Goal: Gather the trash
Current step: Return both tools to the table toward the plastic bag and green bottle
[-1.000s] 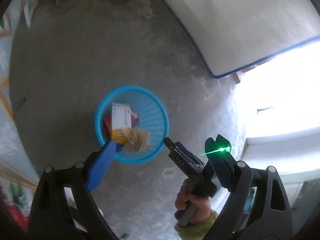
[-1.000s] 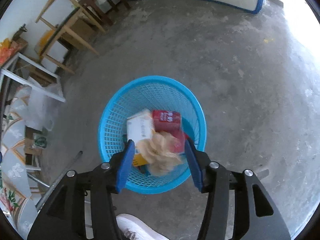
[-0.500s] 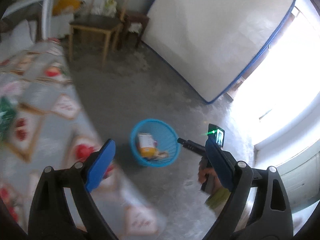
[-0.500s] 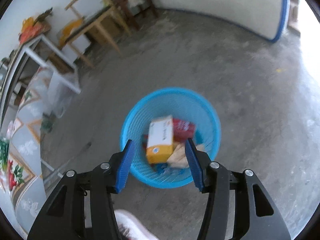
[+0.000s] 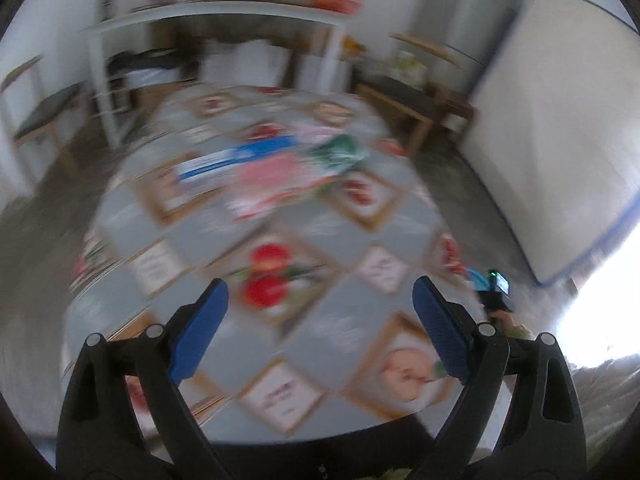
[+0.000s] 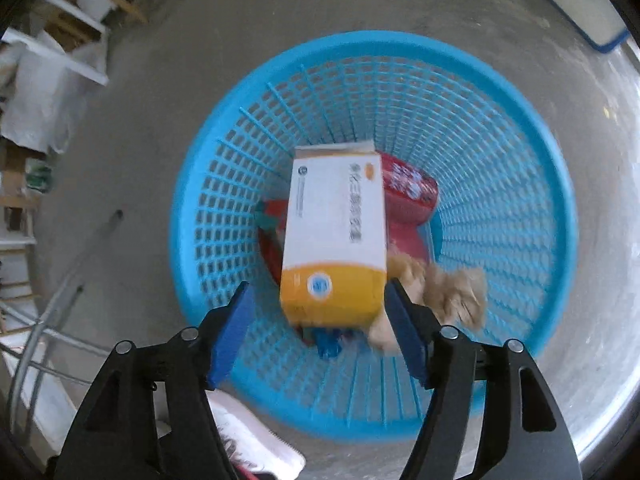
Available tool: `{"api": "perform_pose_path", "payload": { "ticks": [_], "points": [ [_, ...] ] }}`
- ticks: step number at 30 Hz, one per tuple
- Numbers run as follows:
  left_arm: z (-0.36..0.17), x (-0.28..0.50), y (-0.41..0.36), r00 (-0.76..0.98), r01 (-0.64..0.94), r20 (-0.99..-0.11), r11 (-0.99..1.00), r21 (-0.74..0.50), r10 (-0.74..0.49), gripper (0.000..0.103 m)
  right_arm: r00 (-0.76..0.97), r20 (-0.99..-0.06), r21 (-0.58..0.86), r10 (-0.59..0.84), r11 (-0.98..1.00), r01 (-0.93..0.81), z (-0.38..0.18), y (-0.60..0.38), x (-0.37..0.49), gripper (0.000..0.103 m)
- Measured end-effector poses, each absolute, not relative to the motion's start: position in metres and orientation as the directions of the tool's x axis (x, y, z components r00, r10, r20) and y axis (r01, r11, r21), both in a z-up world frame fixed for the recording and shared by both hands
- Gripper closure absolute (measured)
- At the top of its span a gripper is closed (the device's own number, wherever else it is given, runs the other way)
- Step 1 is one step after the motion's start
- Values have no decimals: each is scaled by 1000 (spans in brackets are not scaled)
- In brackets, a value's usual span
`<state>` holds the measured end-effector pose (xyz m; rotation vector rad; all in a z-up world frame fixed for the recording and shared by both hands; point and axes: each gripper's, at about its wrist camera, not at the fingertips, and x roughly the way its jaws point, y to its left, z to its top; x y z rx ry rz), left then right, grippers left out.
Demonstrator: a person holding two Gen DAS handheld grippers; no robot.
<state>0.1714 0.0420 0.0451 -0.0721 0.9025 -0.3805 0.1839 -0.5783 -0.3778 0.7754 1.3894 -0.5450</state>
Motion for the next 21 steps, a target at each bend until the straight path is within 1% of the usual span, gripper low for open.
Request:
{"api": "perform_pose_path", "payload": {
  "ticks": [5, 10, 12, 14, 17, 21],
  "points": [
    [31, 166, 98, 555, 117, -785, 960, -252, -274, 14, 4, -999, 41, 54, 703, 710, -409, -578, 214, 32],
    [16, 162, 122, 546, 29, -807, 968, -250, -225, 14, -62, -998, -51, -10, 706, 706, -420, -580, 220, 31],
    [12, 163, 124, 540, 19, -811, 967, -253, -223, 14, -67, -997, -71, -32, 693, 718, -417, -586, 216, 31],
    [9, 165, 122, 539, 28, -812, 968, -247, -223, 14, -102, -989, -151, -111, 677, 720, -408, -595, 208, 31],
    [6, 166, 119, 536, 49, -813, 970, -238, -227, 14, -150, -970, -239, -192, 641, 730, -395, -610, 193, 31],
    [2, 167, 117, 526, 63, -812, 964, -260, -253, 14, -151, -958, -272, -244, 607, 747, -371, -618, 178, 31]
  ]
}}
